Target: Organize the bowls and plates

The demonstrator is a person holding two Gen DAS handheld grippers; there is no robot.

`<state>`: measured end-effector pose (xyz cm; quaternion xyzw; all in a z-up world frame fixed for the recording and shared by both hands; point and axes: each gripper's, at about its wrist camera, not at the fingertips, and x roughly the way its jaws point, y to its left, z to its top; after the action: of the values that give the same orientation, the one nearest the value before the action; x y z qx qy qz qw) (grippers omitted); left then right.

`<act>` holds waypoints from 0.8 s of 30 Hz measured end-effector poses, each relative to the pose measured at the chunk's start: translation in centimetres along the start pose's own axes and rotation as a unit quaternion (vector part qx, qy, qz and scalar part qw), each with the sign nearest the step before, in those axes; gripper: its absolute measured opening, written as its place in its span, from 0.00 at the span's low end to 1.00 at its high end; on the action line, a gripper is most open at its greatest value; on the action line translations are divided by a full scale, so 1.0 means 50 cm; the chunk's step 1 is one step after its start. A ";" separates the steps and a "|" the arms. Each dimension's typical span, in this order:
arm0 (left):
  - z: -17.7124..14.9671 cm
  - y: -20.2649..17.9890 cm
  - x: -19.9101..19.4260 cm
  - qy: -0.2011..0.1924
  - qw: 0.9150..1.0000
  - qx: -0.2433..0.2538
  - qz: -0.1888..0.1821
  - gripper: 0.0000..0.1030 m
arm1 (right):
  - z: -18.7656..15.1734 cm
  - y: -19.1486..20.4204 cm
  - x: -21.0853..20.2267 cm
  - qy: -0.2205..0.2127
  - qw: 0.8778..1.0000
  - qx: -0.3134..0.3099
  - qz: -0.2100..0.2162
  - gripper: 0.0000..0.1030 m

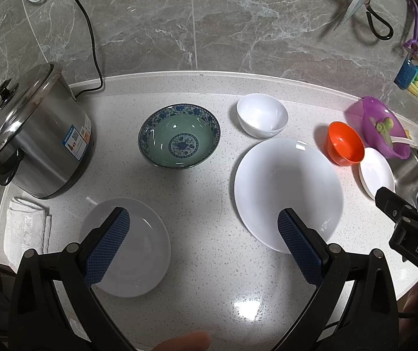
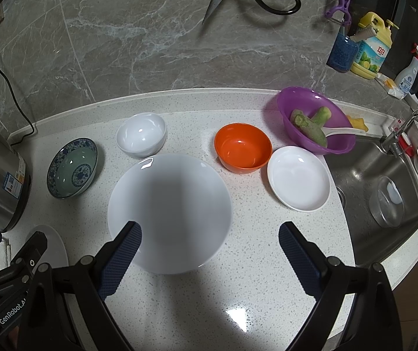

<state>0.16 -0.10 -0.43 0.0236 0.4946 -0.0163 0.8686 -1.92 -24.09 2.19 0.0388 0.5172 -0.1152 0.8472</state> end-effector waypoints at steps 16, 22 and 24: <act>-0.008 -0.006 0.019 0.006 1.000 0.000 0.001 0.99 | 0.004 0.006 0.005 0.003 1.000 0.001 0.000 0.94; 0.000 -0.008 0.027 0.011 1.000 0.000 0.001 0.99 | 0.003 0.003 0.019 0.006 1.000 0.001 0.000 0.94; 0.002 -0.009 0.030 0.012 1.000 0.000 0.002 0.99 | 0.006 0.001 0.021 0.007 1.000 0.001 0.000 0.94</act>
<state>1.01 -0.58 -1.69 0.0249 0.5048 -0.0148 0.8627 -1.20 -24.24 1.40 0.0411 0.5230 -0.1153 0.8435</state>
